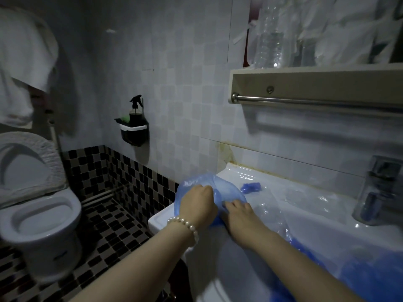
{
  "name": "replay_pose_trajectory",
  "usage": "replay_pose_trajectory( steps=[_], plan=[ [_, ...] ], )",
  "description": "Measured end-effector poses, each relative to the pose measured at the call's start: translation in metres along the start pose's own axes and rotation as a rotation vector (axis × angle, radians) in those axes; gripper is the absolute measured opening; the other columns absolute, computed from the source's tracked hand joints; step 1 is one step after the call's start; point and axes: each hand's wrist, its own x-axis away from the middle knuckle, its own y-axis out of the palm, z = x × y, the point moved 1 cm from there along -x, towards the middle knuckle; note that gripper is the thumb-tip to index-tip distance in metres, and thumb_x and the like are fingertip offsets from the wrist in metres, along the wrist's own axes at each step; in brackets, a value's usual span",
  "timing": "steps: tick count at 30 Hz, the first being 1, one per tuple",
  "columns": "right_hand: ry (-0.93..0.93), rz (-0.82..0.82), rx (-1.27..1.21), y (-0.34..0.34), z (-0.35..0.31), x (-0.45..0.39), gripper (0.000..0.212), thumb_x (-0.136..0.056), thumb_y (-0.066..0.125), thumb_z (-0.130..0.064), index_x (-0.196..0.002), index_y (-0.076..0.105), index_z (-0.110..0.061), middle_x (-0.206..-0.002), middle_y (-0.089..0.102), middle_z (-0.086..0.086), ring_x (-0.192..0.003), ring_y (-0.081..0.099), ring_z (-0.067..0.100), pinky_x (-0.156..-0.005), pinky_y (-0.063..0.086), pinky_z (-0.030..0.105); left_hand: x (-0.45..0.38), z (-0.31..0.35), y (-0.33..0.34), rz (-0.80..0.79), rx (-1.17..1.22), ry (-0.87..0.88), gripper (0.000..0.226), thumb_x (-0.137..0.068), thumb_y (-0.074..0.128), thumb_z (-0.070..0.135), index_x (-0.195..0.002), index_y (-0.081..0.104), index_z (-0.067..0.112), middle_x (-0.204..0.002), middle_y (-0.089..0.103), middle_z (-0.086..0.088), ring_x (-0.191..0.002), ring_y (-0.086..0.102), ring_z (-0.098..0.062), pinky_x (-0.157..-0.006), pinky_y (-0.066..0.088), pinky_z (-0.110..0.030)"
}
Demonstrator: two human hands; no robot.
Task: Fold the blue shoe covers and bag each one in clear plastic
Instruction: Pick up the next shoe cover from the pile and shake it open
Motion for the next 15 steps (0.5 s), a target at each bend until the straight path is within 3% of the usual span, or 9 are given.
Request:
replay_pose_trajectory(
  steps=[2,3,5,8,11,13,15],
  plan=[
    [0.026,0.043,0.013,-0.005,-0.002,0.001,0.034,-0.08,0.064,-0.017,-0.113,0.064,-0.016,-0.122,0.057,0.008,-0.106,0.054,0.03,-0.088,0.042,0.038,0.004,-0.005,0.011,0.036,-0.017,0.022,0.025,-0.091,0.045,0.01,-0.113,0.055,0.003,-0.12,0.057,-0.013,-0.113,0.052,-0.026,-0.086,0.037,-0.031],
    [0.035,-0.011,0.003,-0.006,-0.002,0.002,0.037,-0.081,0.061,-0.015,-0.118,0.061,-0.014,-0.126,0.054,0.009,-0.112,0.052,0.031,-0.091,0.04,0.038,0.006,-0.01,0.02,0.037,-0.016,0.043,0.026,-0.091,0.044,0.011,-0.116,0.051,0.005,-0.122,0.054,-0.011,-0.114,0.05,-0.024,-0.087,0.037,-0.031],
    [0.036,-0.119,0.006,-0.005,0.002,0.003,0.046,-0.09,0.047,-0.013,-0.136,0.044,-0.015,-0.145,0.035,0.007,-0.13,0.034,0.028,-0.104,0.026,0.036,0.012,-0.024,0.033,0.023,-0.016,0.113,0.026,-0.092,0.043,0.013,-0.116,0.049,0.009,-0.119,0.05,-0.009,-0.113,0.049,-0.025,-0.089,0.04,-0.035],
    [0.081,-0.204,-0.117,-0.012,0.011,0.001,0.057,-0.091,0.05,-0.015,-0.145,0.031,-0.021,-0.153,0.021,0.001,-0.138,0.023,0.025,-0.111,0.019,0.031,0.023,-0.042,0.039,0.052,0.036,0.163,0.032,-0.087,0.034,0.017,-0.107,0.057,0.007,-0.111,0.053,-0.011,-0.105,0.052,-0.029,-0.083,0.041,-0.038],
    [0.22,-0.256,-0.492,-0.034,0.016,-0.004,0.057,-0.086,0.053,-0.005,-0.14,0.043,-0.021,-0.145,0.04,0.007,-0.127,0.043,0.028,-0.106,0.034,0.028,0.024,-0.05,0.04,0.06,0.054,0.197,0.043,-0.081,0.028,0.024,-0.103,0.062,0.009,-0.107,0.055,-0.009,-0.099,0.054,-0.026,-0.08,0.04,-0.034],
    [0.398,-0.153,-0.724,-0.056,0.015,-0.008,0.044,-0.088,0.048,-0.001,-0.126,0.059,-0.019,-0.123,0.06,0.013,-0.106,0.059,0.027,-0.095,0.048,0.031,0.021,-0.051,0.041,0.027,0.019,0.202,0.031,-0.09,0.036,0.023,-0.107,0.061,0.013,-0.109,0.053,-0.005,-0.1,0.053,-0.023,-0.081,0.041,-0.033],
    [0.519,0.133,-0.84,-0.072,0.01,-0.014,0.025,-0.087,0.051,-0.004,-0.095,0.073,-0.011,-0.097,0.07,0.012,-0.088,0.064,0.025,-0.084,0.053,0.034,0.022,-0.047,0.039,0.021,0.011,0.217,0.025,-0.093,0.042,0.021,-0.108,0.06,0.014,-0.11,0.052,-0.003,-0.099,0.052,-0.021,-0.077,0.038,-0.029]
  ],
)
